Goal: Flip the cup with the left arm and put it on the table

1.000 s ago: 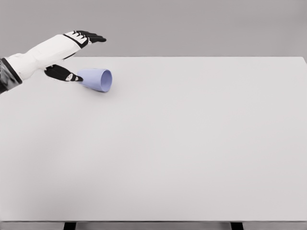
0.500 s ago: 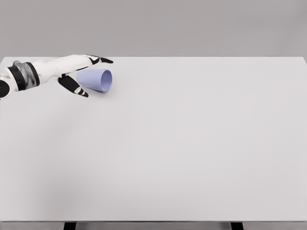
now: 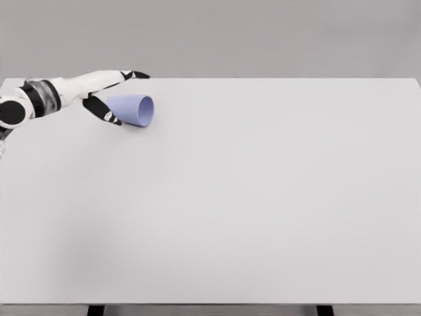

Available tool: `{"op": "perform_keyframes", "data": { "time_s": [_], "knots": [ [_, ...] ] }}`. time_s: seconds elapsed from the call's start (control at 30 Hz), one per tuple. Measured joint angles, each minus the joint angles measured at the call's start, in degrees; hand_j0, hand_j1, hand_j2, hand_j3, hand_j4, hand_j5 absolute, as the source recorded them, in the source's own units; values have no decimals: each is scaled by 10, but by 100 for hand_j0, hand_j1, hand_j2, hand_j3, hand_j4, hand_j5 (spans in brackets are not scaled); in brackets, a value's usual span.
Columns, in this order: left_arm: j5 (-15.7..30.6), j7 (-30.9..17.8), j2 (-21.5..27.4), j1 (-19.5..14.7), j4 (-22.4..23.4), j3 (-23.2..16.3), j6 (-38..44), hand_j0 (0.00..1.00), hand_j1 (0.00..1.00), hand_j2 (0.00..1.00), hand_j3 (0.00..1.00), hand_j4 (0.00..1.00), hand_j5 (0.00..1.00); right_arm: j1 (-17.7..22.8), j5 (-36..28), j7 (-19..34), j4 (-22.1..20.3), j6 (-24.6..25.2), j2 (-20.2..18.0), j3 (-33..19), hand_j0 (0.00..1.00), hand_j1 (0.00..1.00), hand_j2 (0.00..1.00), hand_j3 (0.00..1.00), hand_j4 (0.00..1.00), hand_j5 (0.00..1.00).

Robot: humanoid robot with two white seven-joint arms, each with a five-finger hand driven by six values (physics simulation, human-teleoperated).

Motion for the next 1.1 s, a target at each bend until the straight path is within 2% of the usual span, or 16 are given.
{"op": "perform_keyframes", "data": {
  "time_s": [0.17,1.1],
  "knots": [
    [-4,1,-26,-6,36,0,19,100,100,100,100,100,100,0,0,0,0,0,0,0,100,100,100,100,100,100],
    [-50,4,-88,-7,111,1,61,100,100,100,100,100,100,0,0,0,0,0,0,0,100,100,100,100,100,100]
  ]
}}
